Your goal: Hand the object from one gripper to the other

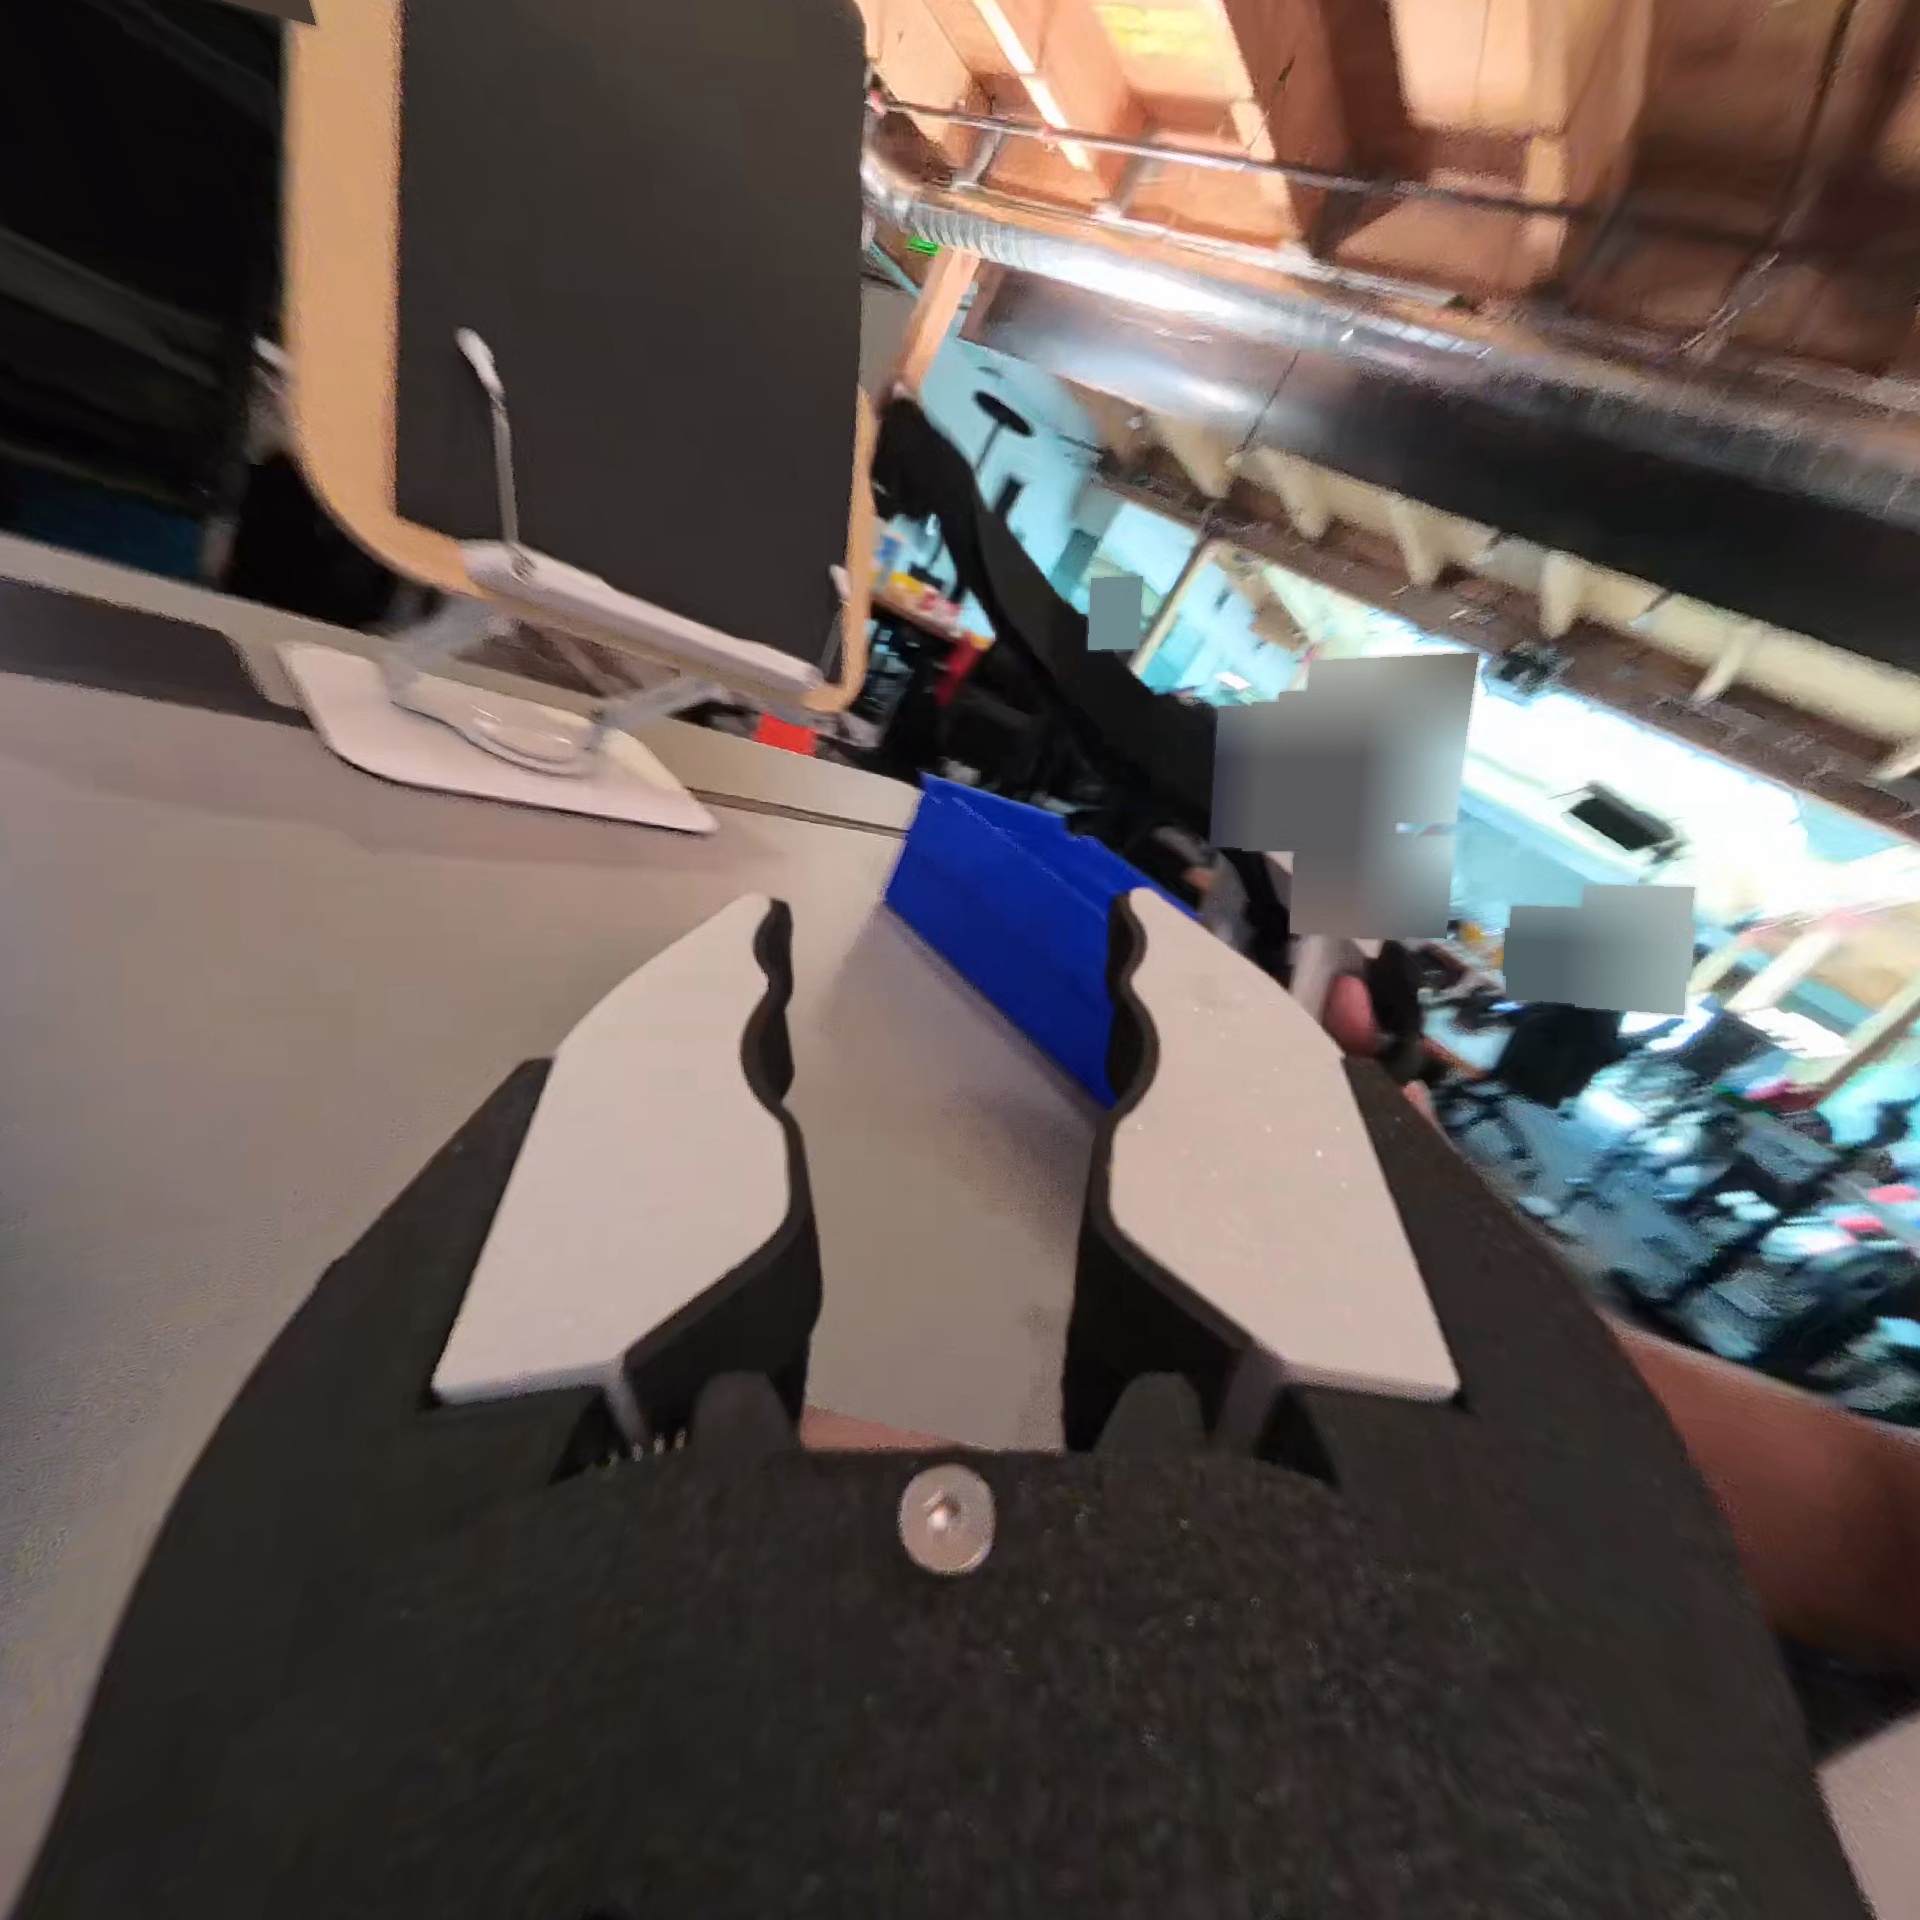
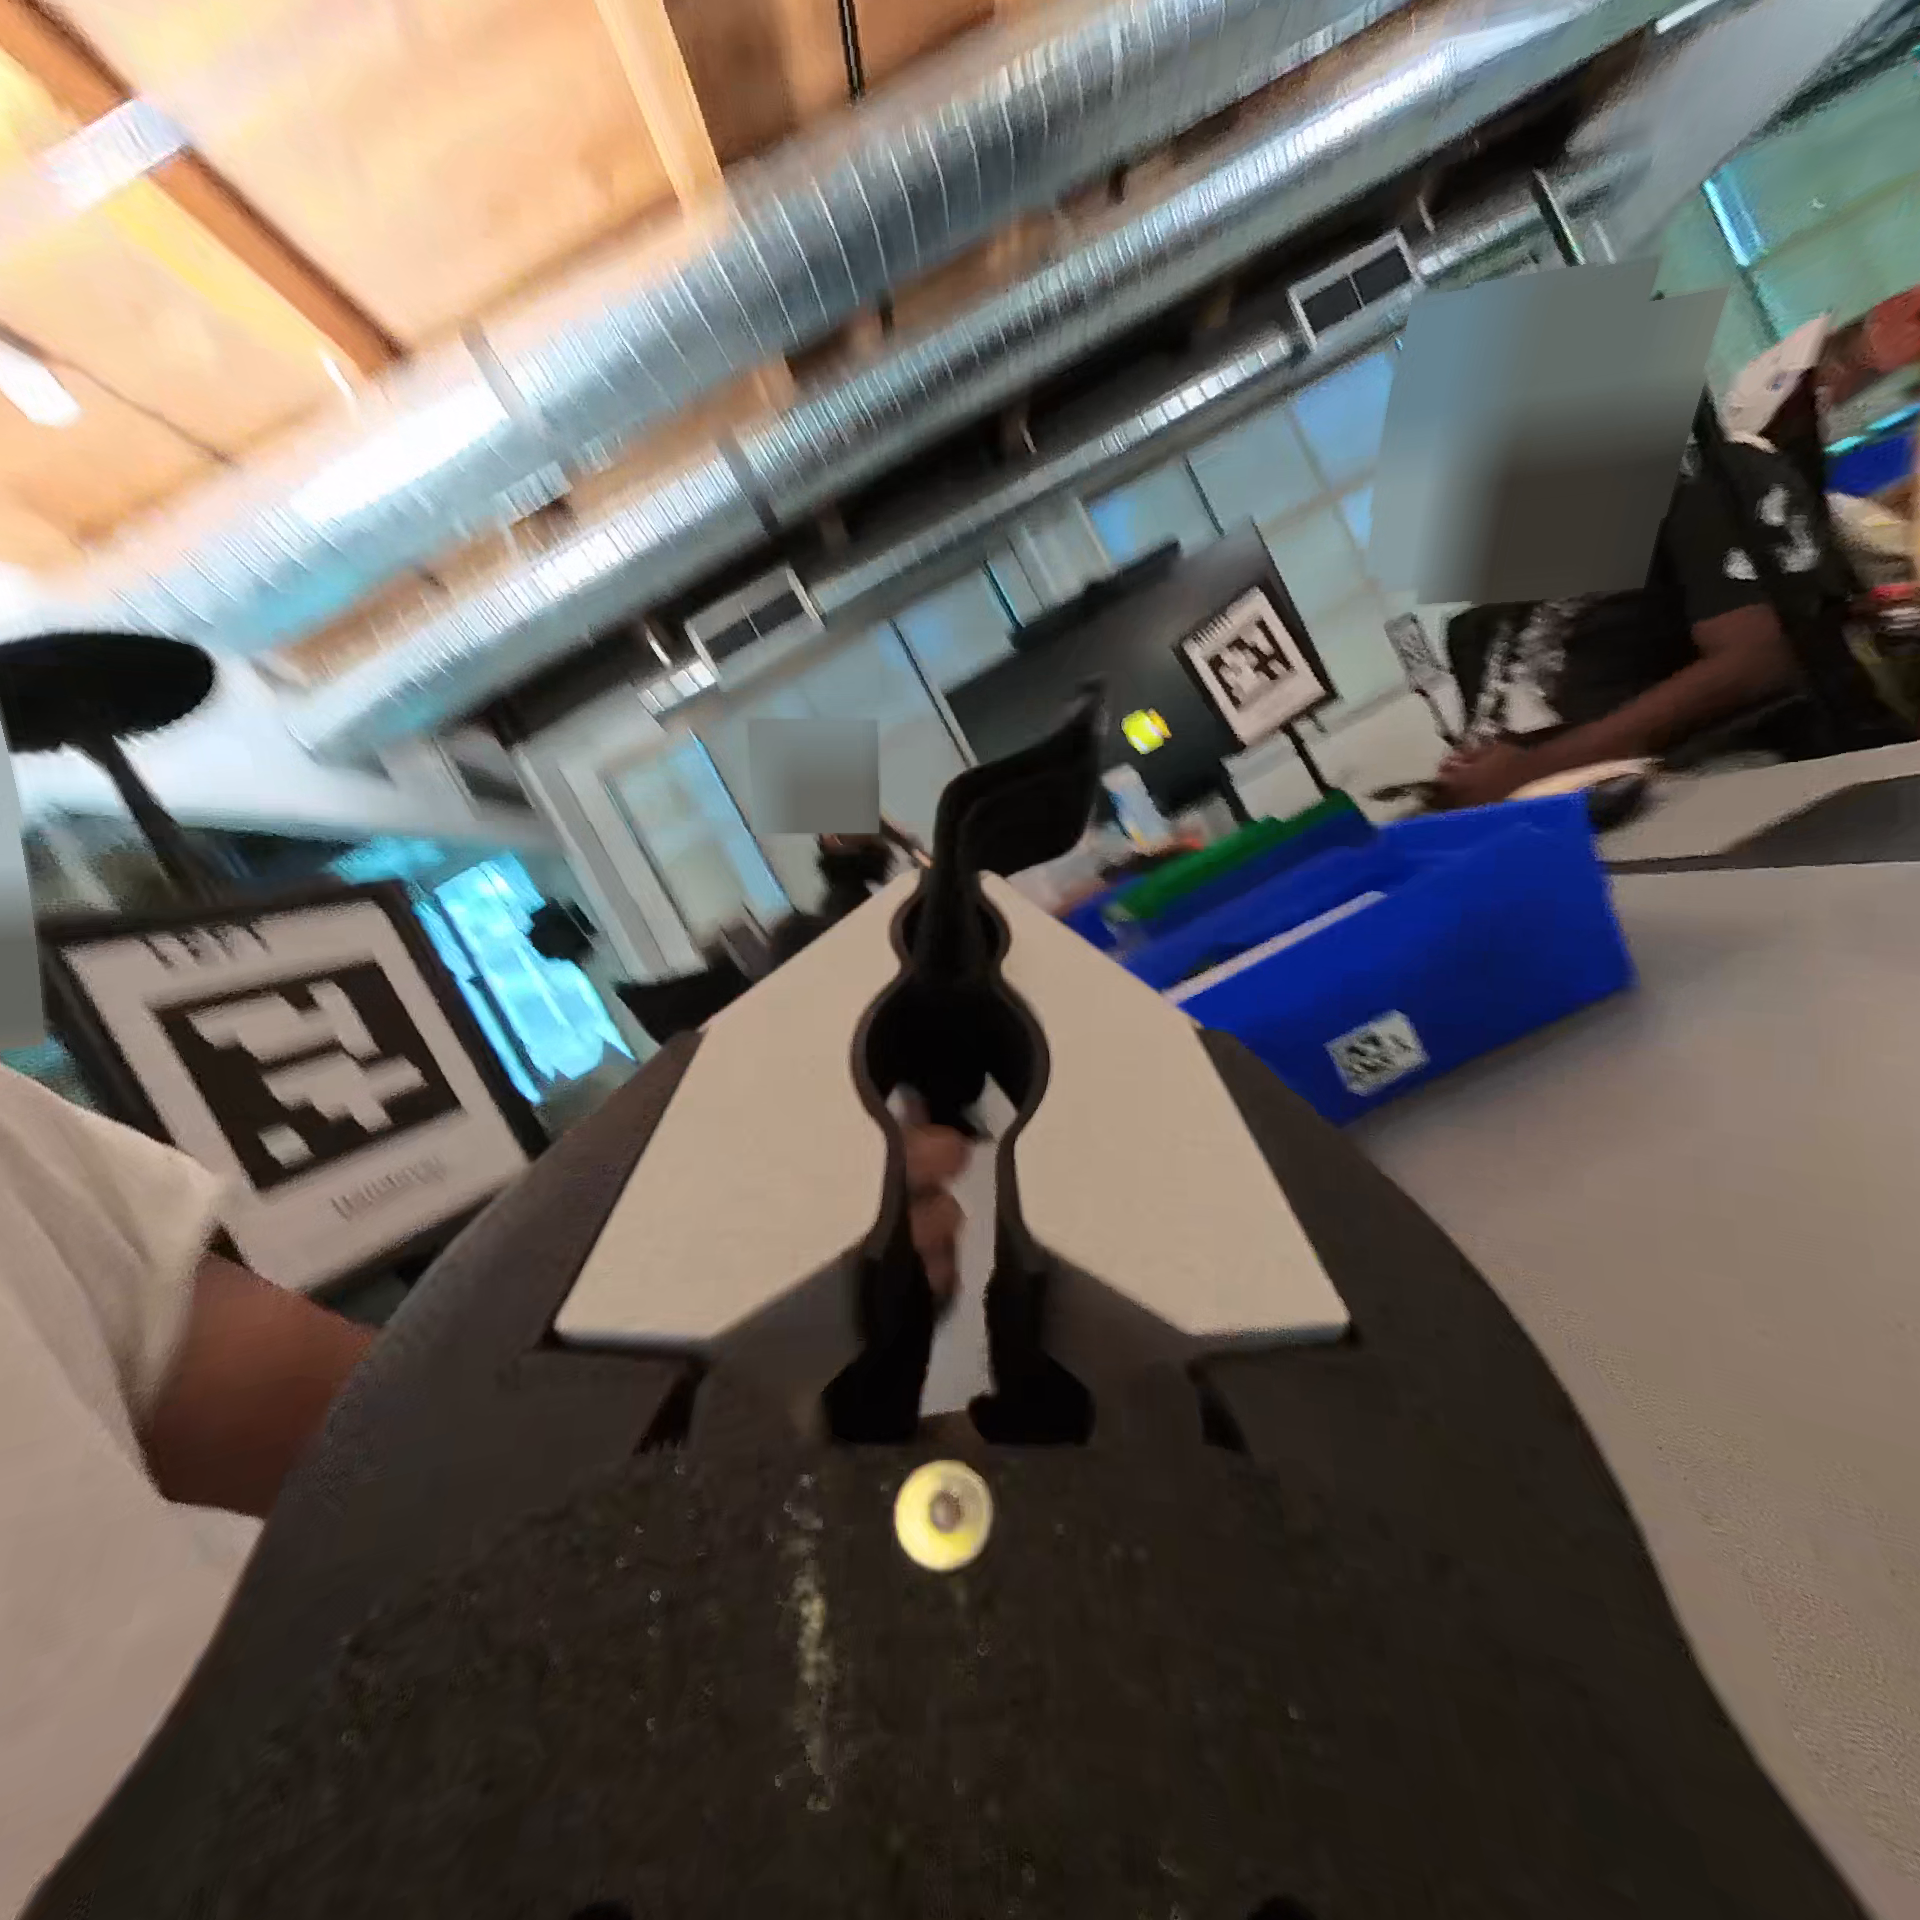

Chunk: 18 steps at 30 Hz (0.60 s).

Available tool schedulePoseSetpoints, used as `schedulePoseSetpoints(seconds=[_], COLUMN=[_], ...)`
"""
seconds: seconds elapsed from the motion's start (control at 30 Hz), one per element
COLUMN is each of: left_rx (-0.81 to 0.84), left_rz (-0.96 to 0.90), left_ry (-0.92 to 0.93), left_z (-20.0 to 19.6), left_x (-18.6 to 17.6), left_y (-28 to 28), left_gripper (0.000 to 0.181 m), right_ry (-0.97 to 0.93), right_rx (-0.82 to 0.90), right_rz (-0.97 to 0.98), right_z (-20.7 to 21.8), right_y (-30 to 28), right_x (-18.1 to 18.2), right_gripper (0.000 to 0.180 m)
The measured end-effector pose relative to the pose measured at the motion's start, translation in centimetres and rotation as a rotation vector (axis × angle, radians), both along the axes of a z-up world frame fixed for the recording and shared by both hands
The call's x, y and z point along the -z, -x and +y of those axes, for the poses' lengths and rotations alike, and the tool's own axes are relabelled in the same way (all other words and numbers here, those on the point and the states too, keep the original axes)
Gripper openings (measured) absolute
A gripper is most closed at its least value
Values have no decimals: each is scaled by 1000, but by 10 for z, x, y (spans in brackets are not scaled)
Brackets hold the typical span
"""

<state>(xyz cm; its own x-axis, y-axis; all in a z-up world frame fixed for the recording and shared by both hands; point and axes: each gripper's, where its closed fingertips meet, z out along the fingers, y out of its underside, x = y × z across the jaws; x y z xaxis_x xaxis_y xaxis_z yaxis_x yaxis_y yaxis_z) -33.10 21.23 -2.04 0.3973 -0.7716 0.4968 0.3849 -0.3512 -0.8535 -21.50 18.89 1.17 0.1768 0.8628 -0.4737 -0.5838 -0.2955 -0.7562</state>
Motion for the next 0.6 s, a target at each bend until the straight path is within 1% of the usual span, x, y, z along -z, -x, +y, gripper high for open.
schedulePoseSetpoints(seconds=[0.1,0.17,0.23,0.3,0.37,0.47,0.57,0.6], left_rx=[152,197,226,244,253,267,289,307], left_rz=[-137,-202,-256,-311,-359,-383,-381,-390], left_ry=[70,81,98,124,168,217,210,195], left_z=[-19,-25,-29,-31,-29,-27,-29,-32], left_x=[-5,-13,-17,-15,-12,-6,-6,-8], left_y=[-32,-45,-54,-59,-60,-58,-56,-55], left_gripper=[57,57,55,46,44,42,30,19], right_ry=[63,85,86,80,67,62,66,71], right_rx=[-62,-94,-91,-87,-101,-92,-78,-72], right_rz=[160,226,276,270,226,200,170,163], right_z=[-3,-8,-11,-15,-21,-23,-20,-19], right_y=[10,21,30,41,55,63,64,65], right_x=[0,4,7,12,19,23,28,30], right_gripper=[5,5,5,5,5,5,5,5])
